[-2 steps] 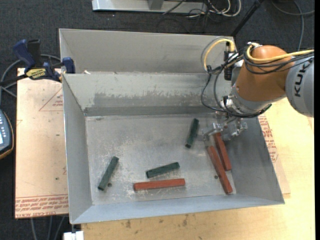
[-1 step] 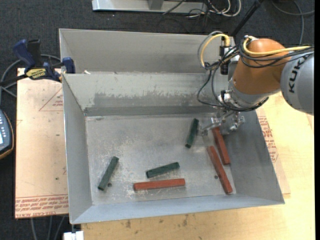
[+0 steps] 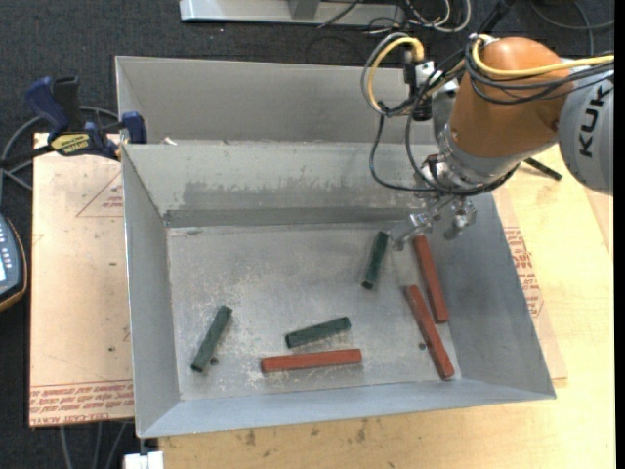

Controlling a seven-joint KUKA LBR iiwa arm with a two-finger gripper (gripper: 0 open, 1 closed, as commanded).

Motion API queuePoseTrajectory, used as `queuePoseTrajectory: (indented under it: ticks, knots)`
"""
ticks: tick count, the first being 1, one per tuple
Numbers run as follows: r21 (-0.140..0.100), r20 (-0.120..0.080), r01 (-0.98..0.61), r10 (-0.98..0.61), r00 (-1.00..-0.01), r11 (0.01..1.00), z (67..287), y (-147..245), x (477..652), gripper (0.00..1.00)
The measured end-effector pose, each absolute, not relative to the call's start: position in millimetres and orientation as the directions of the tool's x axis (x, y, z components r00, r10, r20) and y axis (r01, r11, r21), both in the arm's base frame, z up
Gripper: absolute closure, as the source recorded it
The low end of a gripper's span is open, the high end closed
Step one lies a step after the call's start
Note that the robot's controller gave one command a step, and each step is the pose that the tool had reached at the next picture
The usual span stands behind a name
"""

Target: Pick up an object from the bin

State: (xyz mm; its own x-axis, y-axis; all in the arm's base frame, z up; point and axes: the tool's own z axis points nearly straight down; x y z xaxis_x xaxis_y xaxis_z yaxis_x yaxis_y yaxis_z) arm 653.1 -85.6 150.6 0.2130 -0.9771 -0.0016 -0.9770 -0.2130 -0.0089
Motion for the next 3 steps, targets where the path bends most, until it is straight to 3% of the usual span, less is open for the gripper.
queuePoseTrajectory:
  ticks: [1,2,3]
  knots:
    - [-0.006,-0.009,-0.989,-0.989,0.145,-0.145,71.3,-117.1,652.2,0.0]
    - [-0.006,-0.008,-0.989,-0.989,0.146,-0.146,71.9,-116.3,651.8,1.0]
    - [-0.012,0.001,-0.981,-0.981,0.192,-0.192,278.3,-103.3,649.7,1.0]
